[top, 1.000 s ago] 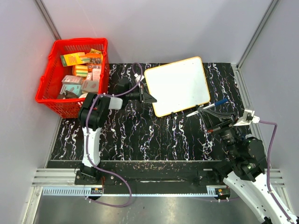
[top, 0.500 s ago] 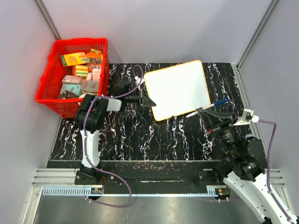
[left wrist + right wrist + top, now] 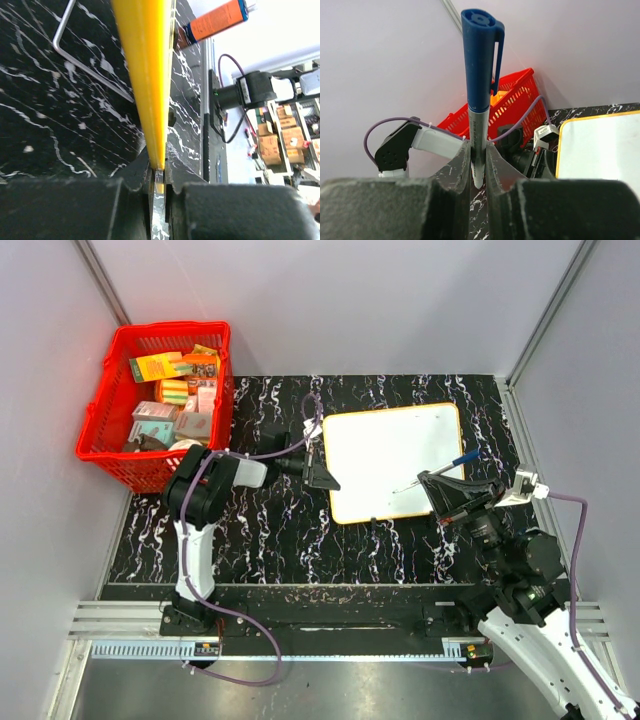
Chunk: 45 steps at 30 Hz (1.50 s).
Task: Write a sentence on the whiteboard
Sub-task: Move the whiteboard to the center of the board.
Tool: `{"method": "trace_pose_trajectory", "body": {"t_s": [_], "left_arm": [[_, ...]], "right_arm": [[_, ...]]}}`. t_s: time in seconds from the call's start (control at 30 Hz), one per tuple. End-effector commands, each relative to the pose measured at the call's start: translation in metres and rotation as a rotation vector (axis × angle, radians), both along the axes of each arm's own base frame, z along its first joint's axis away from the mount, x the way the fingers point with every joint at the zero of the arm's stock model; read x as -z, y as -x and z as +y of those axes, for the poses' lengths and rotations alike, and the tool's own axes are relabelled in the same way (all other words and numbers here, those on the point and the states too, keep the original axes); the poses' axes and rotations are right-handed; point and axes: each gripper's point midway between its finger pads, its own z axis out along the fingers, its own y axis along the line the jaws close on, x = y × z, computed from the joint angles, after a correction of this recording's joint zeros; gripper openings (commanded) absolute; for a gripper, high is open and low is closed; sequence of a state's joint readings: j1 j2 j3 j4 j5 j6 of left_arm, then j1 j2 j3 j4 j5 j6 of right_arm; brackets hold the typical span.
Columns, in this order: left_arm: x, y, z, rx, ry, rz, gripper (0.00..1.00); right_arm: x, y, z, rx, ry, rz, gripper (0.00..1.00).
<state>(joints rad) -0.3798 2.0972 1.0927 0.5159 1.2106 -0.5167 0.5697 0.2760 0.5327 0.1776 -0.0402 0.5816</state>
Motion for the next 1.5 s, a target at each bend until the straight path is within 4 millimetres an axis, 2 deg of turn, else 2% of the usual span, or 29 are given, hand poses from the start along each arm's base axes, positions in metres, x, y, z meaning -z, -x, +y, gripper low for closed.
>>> {"method": "trace_pose_trajectory", "body": {"t_s": [0.0, 0.1, 0.2, 0.47, 0.6, 0.63, 0.67, 0.87, 0.9, 1.03, 1.13, 1.2, 1.3, 1.33, 1.47], "left_arm": [[0.005, 0.052, -0.006, 0.173, 0.033, -0.012, 0.00], [0.006, 0.064, -0.006, 0.197, 0.035, -0.009, 0.00], [0.009, 0.066, -0.008, 0.186, 0.020, -0.010, 0.00], [0.003, 0.058, -0.007, 0.094, -0.024, -0.049, 0.01], [-0.013, 0.054, -0.008, 0.055, -0.008, -0.115, 0.33], [-0.014, 0.052, -0.008, 0.043, -0.012, -0.116, 0.37], [-0.016, 0.050, -0.008, 0.034, -0.015, -0.127, 0.45], [-0.021, 0.043, -0.010, 0.001, -0.011, -0.153, 0.64], [-0.024, 0.041, -0.010, -0.011, -0.004, -0.164, 0.71], [-0.030, 0.038, -0.007, -0.056, -0.015, -0.205, 0.83], [-0.032, 0.027, 0.002, -0.153, -0.062, -0.254, 0.91], [-0.035, 0.018, 0.011, -0.215, -0.097, -0.269, 0.93], [-0.033, 0.012, 0.022, -0.276, -0.135, -0.276, 0.95], [-0.039, 0.012, 0.024, -0.288, -0.134, -0.300, 0.96], [-0.042, 0.002, 0.040, -0.399, -0.217, -0.334, 0.98]], "right_arm": [[-0.013, 0.005, 0.002, -0.020, -0.011, -0.024, 0.00], [-0.010, 0.002, 0.003, -0.022, -0.004, -0.015, 0.00], [-0.007, -0.001, 0.006, -0.022, -0.002, -0.009, 0.00], [-0.003, -0.004, 0.007, -0.020, 0.005, -0.001, 0.00], [0.000, -0.005, 0.007, -0.017, 0.003, 0.006, 0.00], [0.000, -0.005, 0.007, -0.015, 0.002, 0.006, 0.00], [0.001, -0.005, 0.007, -0.018, -0.001, 0.009, 0.00], [0.001, -0.003, 0.004, -0.012, -0.011, 0.008, 0.00], [0.002, -0.003, 0.004, -0.013, -0.008, 0.012, 0.00], [0.004, -0.002, 0.004, -0.013, -0.005, 0.023, 0.00], [0.005, -0.002, 0.003, -0.012, -0.001, 0.025, 0.00], [0.004, -0.001, 0.002, -0.011, -0.006, 0.027, 0.00], [0.007, -0.005, 0.002, 0.004, 0.011, 0.043, 0.00], [0.008, -0.006, 0.002, 0.008, 0.017, 0.049, 0.00], [0.005, -0.015, 0.008, 0.021, 0.090, 0.051, 0.00]]}}
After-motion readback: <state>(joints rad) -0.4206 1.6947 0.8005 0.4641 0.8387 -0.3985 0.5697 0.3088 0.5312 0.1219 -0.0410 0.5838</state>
